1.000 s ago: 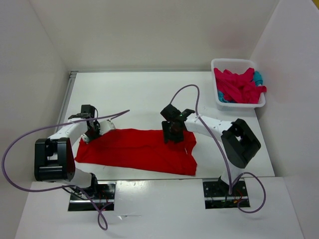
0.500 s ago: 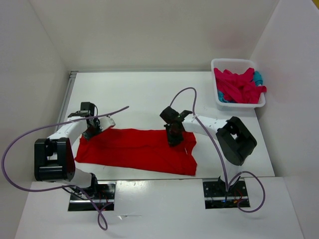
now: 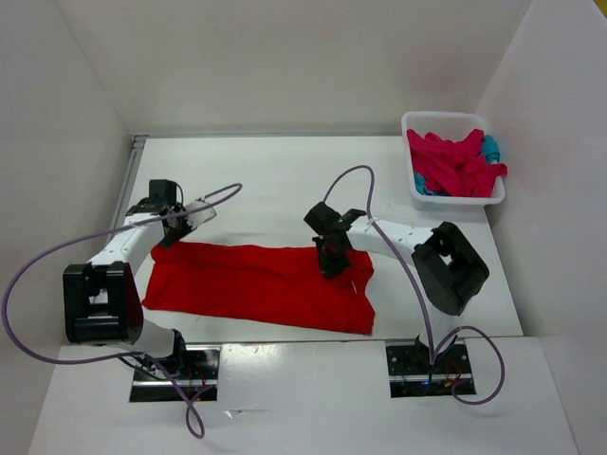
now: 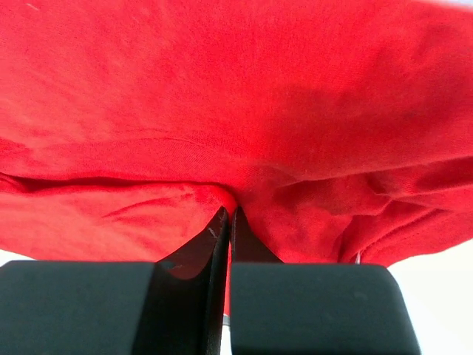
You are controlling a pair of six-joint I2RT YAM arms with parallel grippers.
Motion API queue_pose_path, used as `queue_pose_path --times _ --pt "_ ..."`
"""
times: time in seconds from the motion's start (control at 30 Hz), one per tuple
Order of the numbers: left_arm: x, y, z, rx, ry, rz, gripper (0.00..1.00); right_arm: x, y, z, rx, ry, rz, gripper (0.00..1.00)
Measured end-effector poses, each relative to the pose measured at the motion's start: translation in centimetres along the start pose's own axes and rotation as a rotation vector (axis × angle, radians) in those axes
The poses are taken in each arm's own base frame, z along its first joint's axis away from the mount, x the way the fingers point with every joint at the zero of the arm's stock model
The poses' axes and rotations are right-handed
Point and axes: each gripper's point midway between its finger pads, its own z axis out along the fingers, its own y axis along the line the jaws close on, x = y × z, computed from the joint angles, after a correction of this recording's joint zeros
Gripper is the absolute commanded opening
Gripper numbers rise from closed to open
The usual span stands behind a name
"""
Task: Fold and stack the t-shirts
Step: Fold the other side of the tshirt into a rectangle
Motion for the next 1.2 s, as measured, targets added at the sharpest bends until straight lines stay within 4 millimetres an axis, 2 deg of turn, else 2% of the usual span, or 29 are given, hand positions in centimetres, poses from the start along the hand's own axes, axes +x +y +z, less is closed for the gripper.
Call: queue_pose_path --times 0.1,0.27,0.33,0.4,0.47,0.53,0.67,0.77,0.9,0.97,1.07,1.2 --pt "-2.0 3.2 -0.8 -0.099 -0.049 -0.041 0.0 -1.8 0.0 -1.3 0.001 -0.043 0.01 0.0" --pt "-6.1 8.9 -1.5 -0.278 -0.142 -0.127 0.0 -9.5 -0.8 -6.6 -0.047 -0.243 0.079 0.0" --pt "-7.4 9.8 -1.5 -0.314 -0.167 -0.14 0.01 -11.7 -1.2 -8.6 -0.067 -0.311 0.095 0.0" --pt "-8.3 9.8 -1.5 -0.332 -0.177 -0.127 0.01 -12.2 -0.9 -9.7 -0.09 -0.335 0.087 0.0" --pt "-8.6 9.3 -1.3 -0.347 -0.18 -0.102 0.01 -11.5 -0.3 -9.6 -0.113 -0.316 0.072 0.0" --pt "-7.9 8.0 -0.7 -0.341 -0.16 -0.051 0.01 -10.1 0.3 -8.8 -0.134 -0.273 0.053 0.0" --pt "-4.1 5.1 0.4 -0.292 -0.065 0.029 0.01 -7.4 1.2 -7.9 -0.163 -0.192 0.021 0.0" --pt "-2.1 4.7 -0.2 -0.287 -0.018 0.075 0.01 -6.3 2.0 -8.8 -0.202 -0.175 0.0 0.0" --pt "-0.9 4.5 -1.4 -0.307 0.013 0.131 0.01 -5.2 2.7 -11.2 -0.263 -0.182 -0.017 0.0" --pt "-0.1 3.9 -1.4 -0.294 0.036 0.156 0.01 -4.5 2.9 -12.0 -0.291 -0.182 -0.023 0.0" --pt "1.3 2.5 -0.7 -0.251 0.081 0.185 0.04 -2.9 2.9 -11.8 -0.318 -0.137 -0.031 0.0" --pt "2.5 1.1 0.1 -0.201 0.12 0.2 0.07 0.1 3.9 -10.3 -0.343 -0.032 -0.067 0.0"
